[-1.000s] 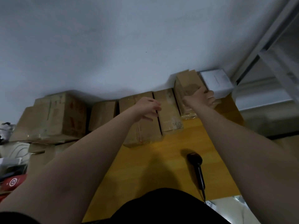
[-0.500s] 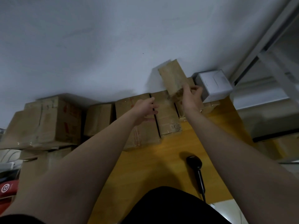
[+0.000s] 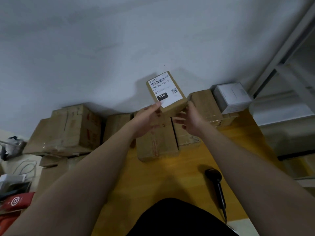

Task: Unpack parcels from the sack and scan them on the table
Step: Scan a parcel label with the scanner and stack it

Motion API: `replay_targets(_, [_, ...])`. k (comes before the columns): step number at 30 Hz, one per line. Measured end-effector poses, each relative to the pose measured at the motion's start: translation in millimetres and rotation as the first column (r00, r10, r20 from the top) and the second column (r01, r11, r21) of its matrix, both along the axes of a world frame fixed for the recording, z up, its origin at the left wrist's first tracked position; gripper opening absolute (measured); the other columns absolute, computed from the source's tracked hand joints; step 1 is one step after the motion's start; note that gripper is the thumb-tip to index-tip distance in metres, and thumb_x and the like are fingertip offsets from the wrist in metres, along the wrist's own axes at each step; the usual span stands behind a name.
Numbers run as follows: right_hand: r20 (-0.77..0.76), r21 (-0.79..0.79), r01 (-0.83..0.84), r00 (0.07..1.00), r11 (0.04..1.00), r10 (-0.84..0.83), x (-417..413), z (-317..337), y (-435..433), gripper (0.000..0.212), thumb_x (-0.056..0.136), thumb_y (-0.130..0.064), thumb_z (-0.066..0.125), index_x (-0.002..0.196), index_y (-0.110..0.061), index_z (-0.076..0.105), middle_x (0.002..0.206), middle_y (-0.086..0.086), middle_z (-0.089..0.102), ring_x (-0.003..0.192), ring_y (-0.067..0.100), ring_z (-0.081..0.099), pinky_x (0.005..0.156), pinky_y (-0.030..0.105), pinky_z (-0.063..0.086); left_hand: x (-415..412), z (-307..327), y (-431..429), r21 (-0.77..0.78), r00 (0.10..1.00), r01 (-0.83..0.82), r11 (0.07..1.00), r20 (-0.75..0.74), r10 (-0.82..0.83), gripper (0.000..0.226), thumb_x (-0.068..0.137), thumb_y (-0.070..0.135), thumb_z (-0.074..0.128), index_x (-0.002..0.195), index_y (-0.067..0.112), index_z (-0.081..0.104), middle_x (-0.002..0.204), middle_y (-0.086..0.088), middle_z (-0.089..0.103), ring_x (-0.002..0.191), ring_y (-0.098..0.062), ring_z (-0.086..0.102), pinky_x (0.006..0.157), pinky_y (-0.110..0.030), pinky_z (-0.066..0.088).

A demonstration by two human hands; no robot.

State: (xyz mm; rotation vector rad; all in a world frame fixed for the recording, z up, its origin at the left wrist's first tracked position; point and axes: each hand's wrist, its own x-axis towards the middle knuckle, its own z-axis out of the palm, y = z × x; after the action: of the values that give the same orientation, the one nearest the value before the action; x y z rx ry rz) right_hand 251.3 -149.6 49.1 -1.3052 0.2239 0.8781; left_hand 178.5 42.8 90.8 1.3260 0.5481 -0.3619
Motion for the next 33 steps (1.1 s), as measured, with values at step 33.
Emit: replay_targets(33, [-0.423, -0.616, -0.398, 0.895, 0.68, 0.14, -164, -155, -132, 0.056, 0.094, 0.002, 0.061, 0.146, -0.011, 0.043, 0.125, 0.018, 0.053, 0.115, 0.04, 0.051, 0.09, 0.05, 0.049, -149, -156, -56, -0.111, 0.827, 0.239, 0.965, -0.497, -0.262, 0.031, 0.08, 0.011, 0.084, 0.099, 0.014, 0.059, 0.128, -0.013, 0.068, 0.113, -0.032, 0.07, 0.09, -0.039, 0.061])
